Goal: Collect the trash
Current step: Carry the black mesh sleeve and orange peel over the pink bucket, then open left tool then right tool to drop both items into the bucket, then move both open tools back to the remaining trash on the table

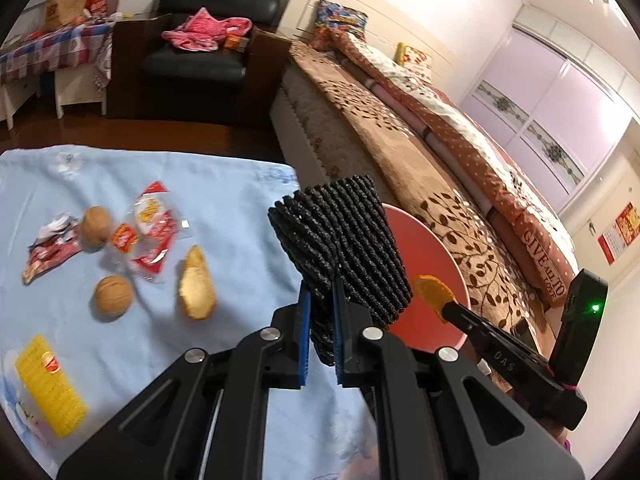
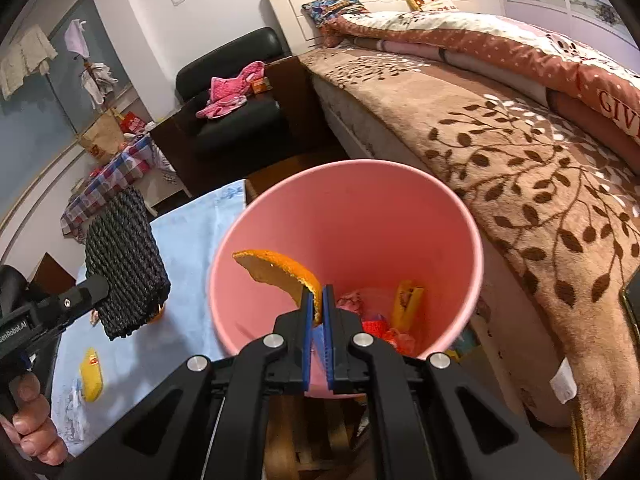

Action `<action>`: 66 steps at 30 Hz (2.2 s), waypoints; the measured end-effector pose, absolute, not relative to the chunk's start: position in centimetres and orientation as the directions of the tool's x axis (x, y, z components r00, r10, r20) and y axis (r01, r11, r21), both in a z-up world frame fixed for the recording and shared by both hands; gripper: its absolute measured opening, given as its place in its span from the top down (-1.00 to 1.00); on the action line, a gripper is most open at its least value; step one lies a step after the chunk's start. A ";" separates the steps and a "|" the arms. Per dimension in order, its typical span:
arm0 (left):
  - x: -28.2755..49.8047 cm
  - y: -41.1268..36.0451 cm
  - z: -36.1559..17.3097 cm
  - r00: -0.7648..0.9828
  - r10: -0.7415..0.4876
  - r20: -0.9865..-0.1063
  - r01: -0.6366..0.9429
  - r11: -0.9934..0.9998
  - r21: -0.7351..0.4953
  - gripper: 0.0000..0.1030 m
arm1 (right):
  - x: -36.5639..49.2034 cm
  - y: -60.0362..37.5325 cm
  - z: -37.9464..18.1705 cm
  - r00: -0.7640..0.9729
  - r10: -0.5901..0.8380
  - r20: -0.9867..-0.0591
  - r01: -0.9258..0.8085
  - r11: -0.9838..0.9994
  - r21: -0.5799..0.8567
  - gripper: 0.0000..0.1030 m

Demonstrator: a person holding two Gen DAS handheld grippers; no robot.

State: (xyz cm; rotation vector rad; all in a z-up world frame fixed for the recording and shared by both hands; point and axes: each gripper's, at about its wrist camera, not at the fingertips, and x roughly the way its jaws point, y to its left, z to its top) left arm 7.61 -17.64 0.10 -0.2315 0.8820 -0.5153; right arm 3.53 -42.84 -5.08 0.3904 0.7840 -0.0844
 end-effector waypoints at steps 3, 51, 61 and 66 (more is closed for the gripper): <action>7.8 -19.4 0.0 0.510 -0.527 -0.680 0.363 0.849 -0.385 0.84 | 3.4 -43.2 -5.5 0.703 0.054 -0.709 0.231 0.926 0.299 0.91; 8.5 -25.4 -2.7 0.434 -0.526 -0.731 0.434 0.833 -0.342 0.31 | 2.3 -45.4 -6.9 0.690 -0.003 -0.724 0.291 0.917 0.273 0.52; 7.6 -23.6 -2.3 0.455 -0.515 -0.726 0.416 0.844 -0.338 0.31 | 1.9 -43.5 -6.1 0.704 0.040 -0.709 0.240 0.926 0.291 0.51; 6.9 -22.0 -2.0 0.477 -0.497 -0.725 0.405 0.856 -0.321 0.31 | 2.0 -41.9 -5.6 0.713 0.069 -0.698 0.201 0.933 0.298 0.51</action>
